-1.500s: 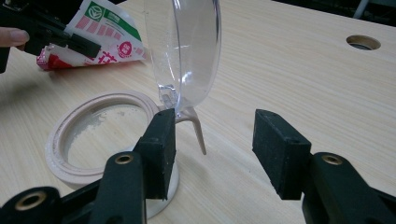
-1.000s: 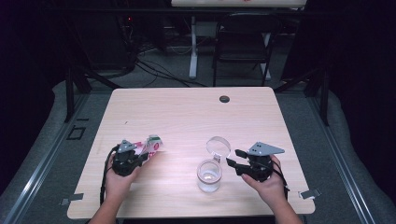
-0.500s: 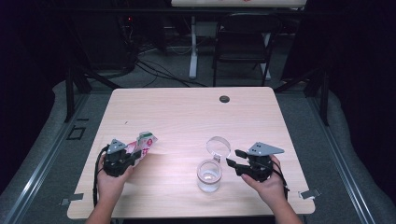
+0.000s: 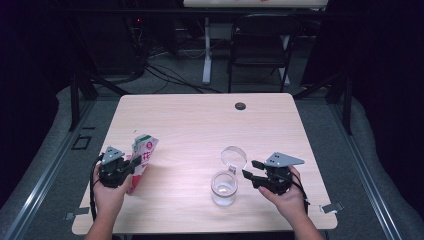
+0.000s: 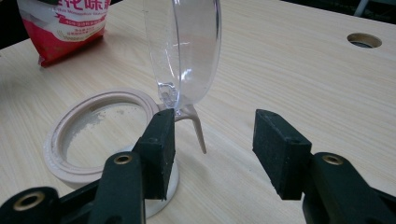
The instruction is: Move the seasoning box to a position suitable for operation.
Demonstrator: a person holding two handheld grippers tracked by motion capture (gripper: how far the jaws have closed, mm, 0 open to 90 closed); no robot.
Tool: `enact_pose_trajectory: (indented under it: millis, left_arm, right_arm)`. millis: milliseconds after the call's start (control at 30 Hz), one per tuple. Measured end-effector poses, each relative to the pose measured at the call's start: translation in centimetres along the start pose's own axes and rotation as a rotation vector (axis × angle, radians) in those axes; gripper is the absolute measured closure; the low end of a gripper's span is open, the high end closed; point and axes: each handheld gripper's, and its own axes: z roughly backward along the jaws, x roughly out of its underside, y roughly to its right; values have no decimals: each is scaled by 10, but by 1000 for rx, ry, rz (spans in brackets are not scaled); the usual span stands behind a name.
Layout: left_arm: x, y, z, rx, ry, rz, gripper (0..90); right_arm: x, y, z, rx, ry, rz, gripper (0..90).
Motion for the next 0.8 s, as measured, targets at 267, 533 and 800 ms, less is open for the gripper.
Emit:
enact_pose_trajectory:
  millis: [267, 533, 800]
  left_arm:
    - [-11, -8, 11, -67, 27, -25, 900]
    - [-24, -21, 16, -88, 48, -8, 900]
    - [-41, -36, 22, -91, 58, 24, 900]
  right_arm:
    - [0, 0, 0, 2, 1, -5, 488]
    - [0, 0, -1, 0, 0, -4, 488]
    - [1, 5, 2, 21, 10, -21, 499]
